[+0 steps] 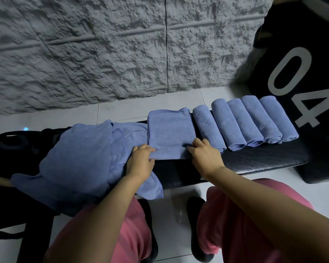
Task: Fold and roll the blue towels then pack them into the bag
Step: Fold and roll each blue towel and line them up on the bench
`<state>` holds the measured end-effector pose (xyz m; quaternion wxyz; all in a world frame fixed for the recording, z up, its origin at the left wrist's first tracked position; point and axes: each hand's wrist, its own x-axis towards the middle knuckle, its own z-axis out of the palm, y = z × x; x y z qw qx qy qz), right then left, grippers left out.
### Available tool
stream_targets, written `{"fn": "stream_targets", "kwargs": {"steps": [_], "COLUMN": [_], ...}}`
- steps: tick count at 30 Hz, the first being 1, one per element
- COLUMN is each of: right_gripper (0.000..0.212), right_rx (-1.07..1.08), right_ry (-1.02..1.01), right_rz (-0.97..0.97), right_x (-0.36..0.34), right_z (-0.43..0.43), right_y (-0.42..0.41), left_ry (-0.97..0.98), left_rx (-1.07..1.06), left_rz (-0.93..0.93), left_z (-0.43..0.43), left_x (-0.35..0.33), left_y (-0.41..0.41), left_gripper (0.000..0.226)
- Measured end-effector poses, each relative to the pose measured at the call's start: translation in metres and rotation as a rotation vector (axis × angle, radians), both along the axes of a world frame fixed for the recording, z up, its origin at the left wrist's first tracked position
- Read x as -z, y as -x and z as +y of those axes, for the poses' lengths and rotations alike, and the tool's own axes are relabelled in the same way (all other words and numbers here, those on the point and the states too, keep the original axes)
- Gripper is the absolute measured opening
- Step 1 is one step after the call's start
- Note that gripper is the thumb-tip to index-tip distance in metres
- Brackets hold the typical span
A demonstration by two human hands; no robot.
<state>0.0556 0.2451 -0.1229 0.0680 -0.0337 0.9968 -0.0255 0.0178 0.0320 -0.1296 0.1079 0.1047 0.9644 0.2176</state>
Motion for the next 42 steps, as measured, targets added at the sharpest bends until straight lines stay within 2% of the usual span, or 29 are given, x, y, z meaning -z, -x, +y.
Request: {"fn": "stream_targets", "kwargs": {"steps": [2,4,9,12,14,17,20,24,27,30,35,39,42], "right_gripper": [0.043,0.050,0.030,0.022,0.021,0.020,0.017,0.015,0.027,0.032,0.044,0.032,0.028], "right_rx": [0.086,0.187,0.322,0.303,0.246,0.110,0.033,-0.006,-0.065,-0.015,0.149,0.260,0.296], "right_ry": [0.053,0.149,0.323,0.269,0.206,0.141,0.101,0.114,-0.020,-0.048,0.139,0.300,0.289], "right_rz": [-0.063,-0.080,-0.166,-0.147,-0.080,-0.049,-0.066,-0.055,-0.055,-0.047,-0.100,-0.130,-0.193], "right_x": [-0.006,-0.010,-0.016,-0.016,-0.018,-0.021,-0.022,-0.022,-0.021,-0.019,-0.017,-0.017,-0.021], "right_z": [-0.001,-0.001,-0.001,-0.004,-0.005,-0.005,-0.005,-0.007,-0.007,-0.003,0.000,-0.003,-0.004], "right_y": [0.001,0.003,0.003,0.002,0.001,0.001,0.000,-0.006,-0.010,-0.007,0.000,0.003,0.001], "left_ry": [-0.122,-0.216,-0.165,-0.091,-0.068,-0.062,-0.042,0.061,0.164,0.018,-0.253,-0.206,-0.140], "left_rx": [-0.100,-0.194,-0.297,-0.274,-0.224,-0.103,-0.009,0.074,0.098,-0.003,-0.205,-0.245,-0.273], "left_rz": [-0.079,-0.152,-0.254,-0.244,-0.132,0.066,0.106,0.031,0.034,-0.031,-0.164,-0.208,-0.265], "left_z": [-0.001,-0.001,0.000,0.000,0.001,0.001,0.001,0.001,0.001,0.000,0.001,0.004,0.003], "left_x": [0.001,0.001,-0.001,-0.003,-0.004,-0.008,-0.010,-0.012,-0.009,-0.005,-0.008,-0.011,-0.009], "left_y": [0.004,0.007,0.006,0.003,0.001,0.001,-0.001,-0.002,-0.002,-0.001,0.005,0.002,0.001], "left_gripper": [0.035,0.034,0.031,0.031,0.028,0.009,0.021,0.043,0.043,0.042,0.041,0.033,0.030]}}
